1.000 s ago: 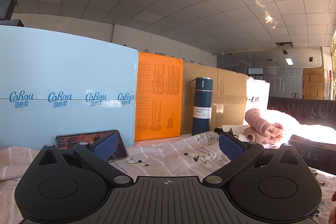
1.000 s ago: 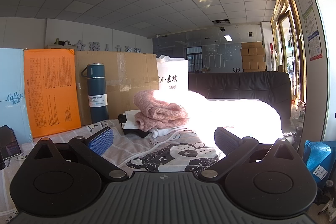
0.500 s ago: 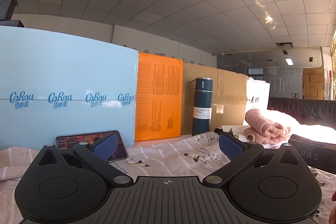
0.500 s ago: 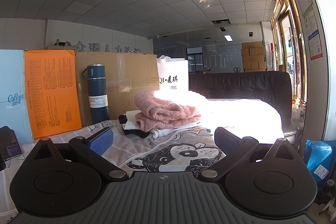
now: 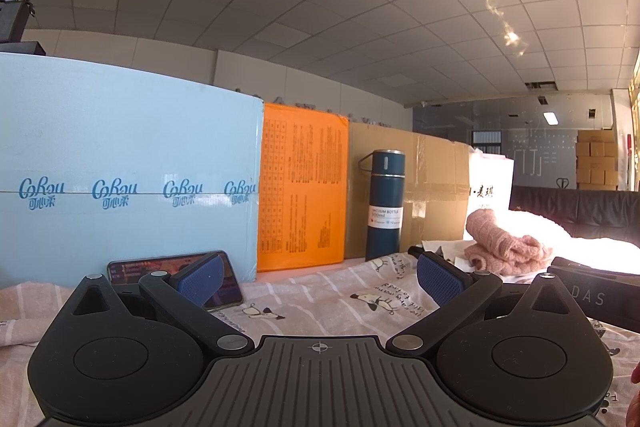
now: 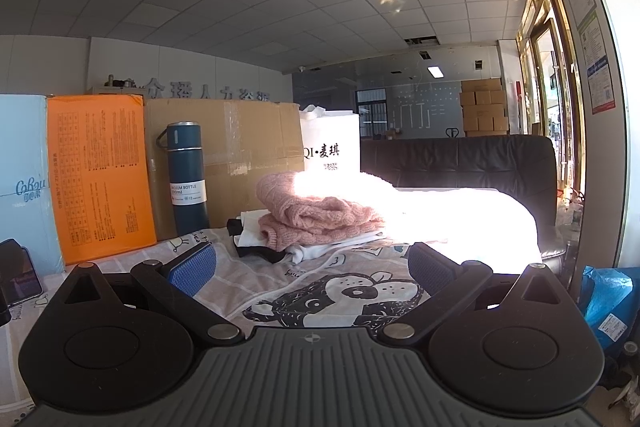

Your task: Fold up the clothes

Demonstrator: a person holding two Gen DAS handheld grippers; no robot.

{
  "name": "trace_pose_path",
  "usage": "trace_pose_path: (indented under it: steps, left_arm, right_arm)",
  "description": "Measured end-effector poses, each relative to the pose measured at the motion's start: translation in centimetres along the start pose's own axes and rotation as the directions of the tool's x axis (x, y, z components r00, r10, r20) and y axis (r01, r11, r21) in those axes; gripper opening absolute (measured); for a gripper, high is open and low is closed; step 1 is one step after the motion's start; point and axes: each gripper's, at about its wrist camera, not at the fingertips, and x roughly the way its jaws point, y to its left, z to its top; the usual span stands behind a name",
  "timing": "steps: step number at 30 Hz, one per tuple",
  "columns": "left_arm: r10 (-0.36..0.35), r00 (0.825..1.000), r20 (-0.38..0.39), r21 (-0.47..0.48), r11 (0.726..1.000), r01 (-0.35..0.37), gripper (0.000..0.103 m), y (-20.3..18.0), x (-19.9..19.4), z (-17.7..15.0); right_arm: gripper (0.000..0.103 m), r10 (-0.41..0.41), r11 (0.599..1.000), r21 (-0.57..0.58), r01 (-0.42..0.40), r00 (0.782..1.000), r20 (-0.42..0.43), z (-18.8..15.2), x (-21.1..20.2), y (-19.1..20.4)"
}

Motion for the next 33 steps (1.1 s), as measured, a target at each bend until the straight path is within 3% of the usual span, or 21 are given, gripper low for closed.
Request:
trace_pose_path:
  steps: [26,33]
  left_arm:
    - [0.01,1.0,0.012,0.011,1.0,-0.01,0.103,-0.1,-0.2,0.1]
    - [0.012,1.0,0.003,0.113,0.993,-0.012,0.103,-1.9,0.3,0.2]
  right_arm:
    - [0.103,0.011,1.0,0.014,-0.012,1.0,0.006,-0.1,-0.1,-0.3]
    - [0.103,0.042,0.997,0.058,-0.043,0.999,0.013,0.5,-0.3,-0.9]
